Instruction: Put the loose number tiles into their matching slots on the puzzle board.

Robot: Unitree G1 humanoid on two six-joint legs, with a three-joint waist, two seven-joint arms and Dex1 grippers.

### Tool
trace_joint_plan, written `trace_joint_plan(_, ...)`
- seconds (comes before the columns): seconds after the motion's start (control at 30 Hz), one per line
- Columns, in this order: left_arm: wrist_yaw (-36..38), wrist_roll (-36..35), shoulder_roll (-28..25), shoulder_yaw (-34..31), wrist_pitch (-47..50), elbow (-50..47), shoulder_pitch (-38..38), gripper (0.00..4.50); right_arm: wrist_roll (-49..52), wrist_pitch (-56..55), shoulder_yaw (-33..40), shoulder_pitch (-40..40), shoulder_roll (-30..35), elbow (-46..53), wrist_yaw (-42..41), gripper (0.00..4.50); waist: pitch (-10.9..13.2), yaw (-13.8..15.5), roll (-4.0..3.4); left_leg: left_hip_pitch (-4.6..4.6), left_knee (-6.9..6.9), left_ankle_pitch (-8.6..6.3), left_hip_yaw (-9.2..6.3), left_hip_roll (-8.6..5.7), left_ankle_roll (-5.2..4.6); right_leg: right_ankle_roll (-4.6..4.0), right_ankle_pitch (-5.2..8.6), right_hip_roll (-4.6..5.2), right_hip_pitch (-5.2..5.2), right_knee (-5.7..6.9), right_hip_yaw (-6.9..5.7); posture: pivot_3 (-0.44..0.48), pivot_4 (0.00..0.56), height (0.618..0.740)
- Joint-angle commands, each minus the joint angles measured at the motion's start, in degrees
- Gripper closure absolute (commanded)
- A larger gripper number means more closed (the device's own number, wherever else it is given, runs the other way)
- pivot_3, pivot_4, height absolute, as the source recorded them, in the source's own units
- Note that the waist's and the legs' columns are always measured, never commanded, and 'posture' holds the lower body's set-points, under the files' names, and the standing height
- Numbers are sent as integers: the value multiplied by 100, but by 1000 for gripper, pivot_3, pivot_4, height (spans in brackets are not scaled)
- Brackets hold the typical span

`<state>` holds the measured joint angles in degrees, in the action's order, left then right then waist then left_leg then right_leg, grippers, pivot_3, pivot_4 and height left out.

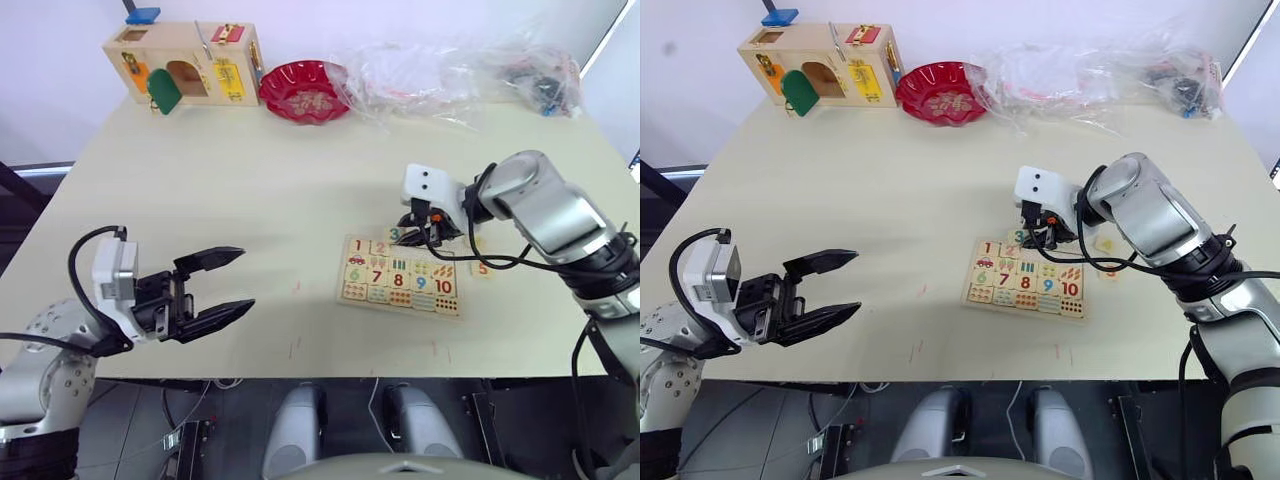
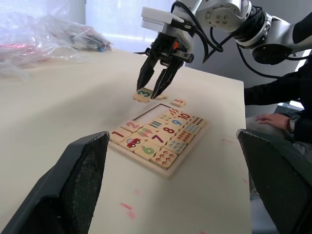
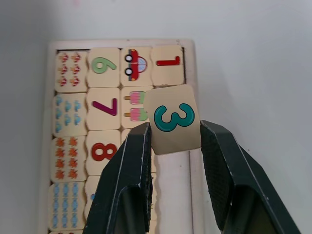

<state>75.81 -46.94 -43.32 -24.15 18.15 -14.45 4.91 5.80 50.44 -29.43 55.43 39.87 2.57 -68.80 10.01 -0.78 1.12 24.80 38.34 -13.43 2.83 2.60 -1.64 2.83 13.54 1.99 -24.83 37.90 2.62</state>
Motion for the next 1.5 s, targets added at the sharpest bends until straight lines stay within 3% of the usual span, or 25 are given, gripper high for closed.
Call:
trace_joint_plan(0.03,-16,-36,-48,-181,-101,-185,39,0,-173,43,-114,120,-31,-97,48,3583,0,-8,0,-1,0,0,0,-5,0,0,0,-1,0,1,1,0,150,740)
trace_joint_plan(0.5,-7,36,-41,-98,-123,-144,-30,0,-401,364,-334,101,-222,-599,273,3583,0,-15,0,-2,0,0,0,-14,0,7,-4,-3,0,4,-1,0,150,740)
trace_joint_plan(1.5,-6,44,-31,-110,-104,-162,40,0,-447,551,-482,-65,-323,-410,342,3583,0,-17,0,-2,1,0,0,-14,0,15,-9,-4,1,5,-2,0,150,740)
